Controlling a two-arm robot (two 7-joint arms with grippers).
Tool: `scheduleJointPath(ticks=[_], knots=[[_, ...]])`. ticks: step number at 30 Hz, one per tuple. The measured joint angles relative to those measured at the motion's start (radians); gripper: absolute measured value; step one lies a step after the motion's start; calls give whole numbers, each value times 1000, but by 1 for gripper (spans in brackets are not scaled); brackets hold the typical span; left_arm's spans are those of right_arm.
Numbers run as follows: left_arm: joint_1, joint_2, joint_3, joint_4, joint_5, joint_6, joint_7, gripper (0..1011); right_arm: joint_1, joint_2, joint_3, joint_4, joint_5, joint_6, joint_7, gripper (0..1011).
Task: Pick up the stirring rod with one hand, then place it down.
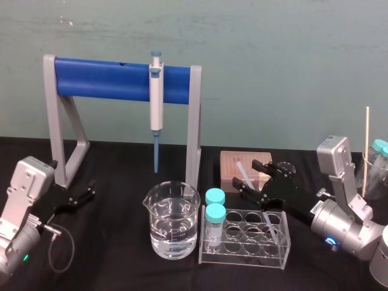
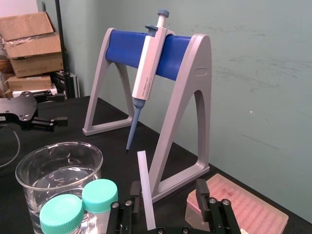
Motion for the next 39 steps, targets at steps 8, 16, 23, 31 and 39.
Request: scheduleJointPath(ticks=[8, 16, 23, 31, 39], knots=[[0, 0, 0, 0, 0, 0, 0, 1001, 0, 0, -1, 0, 1, -1, 0, 479], [0, 0, 0, 0, 0, 0, 0, 1000, 0, 0, -1, 0, 1, -1, 0, 233], [0, 0, 0, 0, 0, 0, 0, 1000, 0, 0, -1, 0, 1, 0, 0, 72], [0, 0, 0, 0, 0, 0, 0, 1000, 0, 0, -1, 0, 1, 0, 0, 72], [0, 0, 0, 0, 0, 0, 0, 1000, -15, -17, 35, -7, 8, -36, 6, 72]])
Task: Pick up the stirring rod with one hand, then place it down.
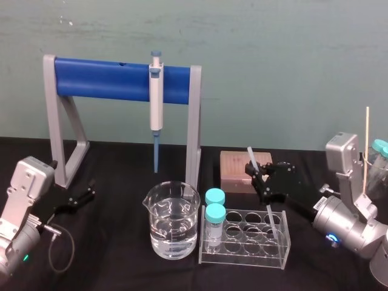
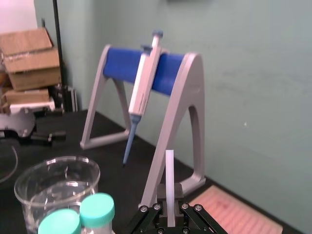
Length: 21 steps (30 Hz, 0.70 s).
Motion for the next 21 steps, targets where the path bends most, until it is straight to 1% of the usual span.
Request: scheduleJointPath(ticks=[9, 12, 13, 15, 18, 19, 21], knots=[[0, 0, 0, 0, 0, 0, 0, 1000, -23, -21, 51, -40, 21, -70, 21, 72], [0, 0, 0, 0, 0, 0, 0, 1000, -28, -29, 71, -64, 26, -105, 32, 72], [0, 0, 0, 0, 0, 0, 0, 1000, -28, -29, 71, -64, 26, -105, 32, 72], [0, 0, 0, 0, 0, 0, 0, 1000, -32, -35, 83, -81, 22, -142, 37, 72], [0, 0, 0, 0, 0, 0, 0, 1001, -36, -40, 92, -89, 8, -177, 36, 72], [0, 0, 0, 0, 0, 0, 0, 1000, -38, -44, 98, -92, -1, -199, 36, 72], [0, 0, 0, 0, 0, 0, 0, 1000, -42, -48, 106, -92, -9, -224, 36, 72]])
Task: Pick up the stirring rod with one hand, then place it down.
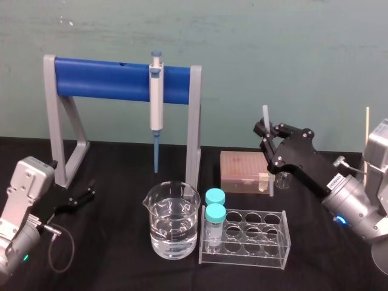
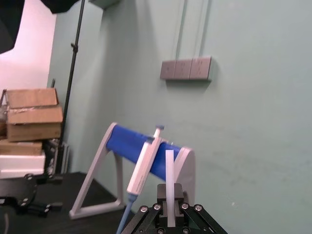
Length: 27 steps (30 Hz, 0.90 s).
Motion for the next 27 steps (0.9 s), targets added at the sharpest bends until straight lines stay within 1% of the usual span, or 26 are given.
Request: scheduleJointPath(ticks=[7, 11, 16, 27], knots=[[0, 0, 0, 0, 0, 0, 0, 1001, -28, -27, 38, 9, -23, -88, -15, 72], [0, 0, 0, 0, 0, 0, 0, 1000, -46, -41, 57, 15, -23, -108, -27, 72], [0, 0, 0, 0, 0, 0, 0, 1000, -64, -56, 76, 14, -22, -105, -39, 72], [0, 0, 0, 0, 0, 0, 0, 1000, -77, -80, 102, 8, -23, -37, -64, 72]])
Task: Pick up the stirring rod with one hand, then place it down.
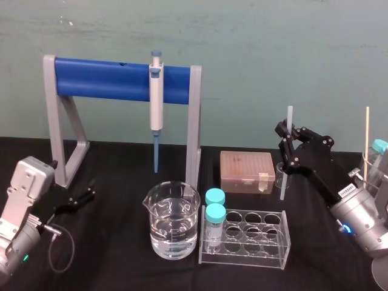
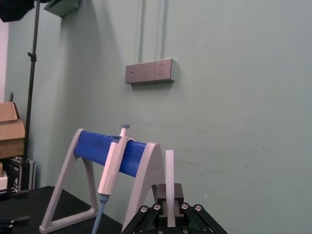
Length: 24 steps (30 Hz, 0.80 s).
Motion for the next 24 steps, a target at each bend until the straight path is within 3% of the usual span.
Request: scheduleJointPath(ticks=[5, 24], knots=[[0, 0, 0, 0, 0, 0, 0, 1000, -2, -6, 4, -6, -14, 29, -16, 72], [0, 0, 0, 0, 0, 0, 0, 1000, -1, -5, 3, -5, -12, 25, -13, 72]])
